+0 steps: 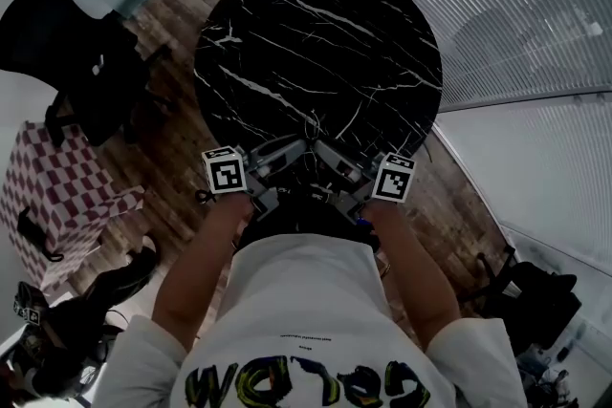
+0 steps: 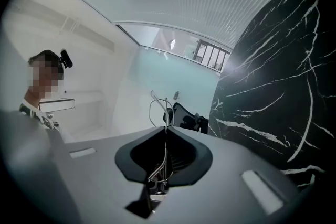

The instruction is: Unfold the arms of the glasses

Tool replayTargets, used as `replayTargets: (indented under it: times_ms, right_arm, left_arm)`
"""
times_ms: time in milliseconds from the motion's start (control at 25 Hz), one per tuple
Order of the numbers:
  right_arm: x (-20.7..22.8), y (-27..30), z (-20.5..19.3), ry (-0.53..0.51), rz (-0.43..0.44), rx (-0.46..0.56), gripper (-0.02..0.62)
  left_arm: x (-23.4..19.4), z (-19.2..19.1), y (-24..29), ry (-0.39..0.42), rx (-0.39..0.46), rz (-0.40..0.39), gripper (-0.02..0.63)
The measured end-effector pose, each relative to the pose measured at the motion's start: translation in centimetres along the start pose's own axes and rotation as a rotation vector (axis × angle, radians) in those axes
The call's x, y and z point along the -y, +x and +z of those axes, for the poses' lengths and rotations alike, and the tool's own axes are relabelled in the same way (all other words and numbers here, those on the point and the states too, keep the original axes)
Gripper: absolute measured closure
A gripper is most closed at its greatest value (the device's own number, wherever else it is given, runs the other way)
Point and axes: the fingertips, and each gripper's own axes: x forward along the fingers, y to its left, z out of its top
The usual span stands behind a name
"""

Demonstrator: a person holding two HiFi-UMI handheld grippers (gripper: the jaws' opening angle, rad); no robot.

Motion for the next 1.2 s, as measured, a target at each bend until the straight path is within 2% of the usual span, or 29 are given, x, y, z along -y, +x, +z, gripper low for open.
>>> replayTargets:
  times_ms: [160,560,840,920,1080,1200]
  right_arm:
    - [-0.29,0.0,-0.02,-0.009,0.001,-0.006,0.588]
    - [0.05,-0.44,-0.18,-0.072,-0.042,-0.037,0.589]
    - [-0.14,-0.2,-0.49,-0.112,-0.056,-0.064,0.591]
    - [-0.15,-0.19,-0.62,-0.109,-0.057,-0.067,0.591]
    - [-0.39,-0.18,-0.8,-0.097,-0.042,-0.066,0.589]
    - [-0.4,-0.04,-0.8,-0.099,-0.045,-0.063,0.586]
  left_arm:
    - [0.68,-0.35,0.09,0.001,-0.024,-0.042,0.474]
    - [0.77,-0.91,0.5,0.027,-0.048,-0.039,0.494]
    - [0.8,-0.69,0.41,0.018,-0.035,-0.049,0.492]
    - [0.96,-0.74,0.36,0.019,-0.036,-0.054,0.511]
    - [1.05,-0.75,0.07,0.024,-0.026,-0.052,0.595]
    - [1.04,-0.65,-0.21,0.017,-0.009,-0.057,0.597]
